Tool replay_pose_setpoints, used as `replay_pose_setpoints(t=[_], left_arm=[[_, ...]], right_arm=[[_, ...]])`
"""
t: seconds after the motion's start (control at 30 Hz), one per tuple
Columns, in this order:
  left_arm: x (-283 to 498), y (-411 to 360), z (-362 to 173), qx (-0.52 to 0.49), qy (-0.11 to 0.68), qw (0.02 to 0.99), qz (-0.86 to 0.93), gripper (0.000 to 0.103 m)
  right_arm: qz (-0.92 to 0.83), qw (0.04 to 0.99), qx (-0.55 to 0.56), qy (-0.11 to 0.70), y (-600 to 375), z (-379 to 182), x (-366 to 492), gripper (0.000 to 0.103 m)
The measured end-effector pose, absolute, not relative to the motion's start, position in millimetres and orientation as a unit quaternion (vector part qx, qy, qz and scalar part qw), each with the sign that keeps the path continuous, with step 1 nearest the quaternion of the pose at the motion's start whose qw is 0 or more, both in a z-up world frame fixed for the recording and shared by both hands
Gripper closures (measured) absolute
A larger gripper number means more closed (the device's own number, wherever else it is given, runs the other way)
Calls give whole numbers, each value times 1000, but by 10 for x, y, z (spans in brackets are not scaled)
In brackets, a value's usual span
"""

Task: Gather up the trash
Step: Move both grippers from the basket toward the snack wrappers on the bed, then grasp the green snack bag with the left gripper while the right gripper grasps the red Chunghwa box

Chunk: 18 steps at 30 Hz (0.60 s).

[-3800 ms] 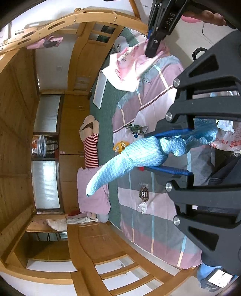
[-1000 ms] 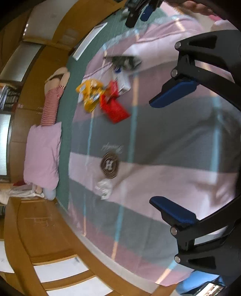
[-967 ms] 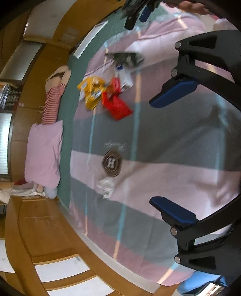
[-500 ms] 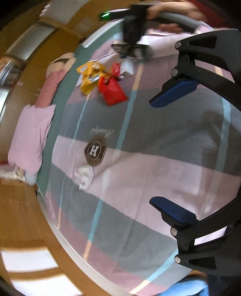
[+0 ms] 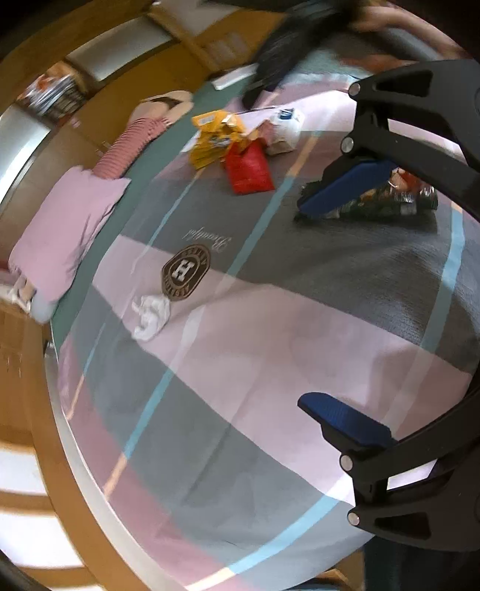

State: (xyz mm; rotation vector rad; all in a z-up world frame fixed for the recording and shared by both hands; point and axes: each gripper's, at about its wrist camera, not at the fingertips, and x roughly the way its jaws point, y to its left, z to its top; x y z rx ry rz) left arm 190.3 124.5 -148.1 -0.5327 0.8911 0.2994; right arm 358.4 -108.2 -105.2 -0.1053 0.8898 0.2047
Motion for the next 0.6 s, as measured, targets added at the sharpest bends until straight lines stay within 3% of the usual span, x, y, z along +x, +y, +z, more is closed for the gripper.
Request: replay_pose_setpoints(t=[0.23,0.27,0.3,0.33,0.6], left_arm=[[1983,1159,-1528,-239,445,857,104,7],[1992,1142,-1546,-241,450,854,94,7],[2014,1124,-1571,-245,457,851,82,7],[2026,1111,-1589,-249,462,848,71,7],[2037,1071,-1628,-264,469,841,52,7]], right_arm=[[54,847,-124,514,-892,-1651,4138,31],[58,843,-124,521,-880,-1729,4135,48],[65,837,-121,529,-861,-1767,4129,72],[77,836,-119,530,-855,-1765,4068,78],[138,852,-71,500,-1129,-1389,3347,80]])
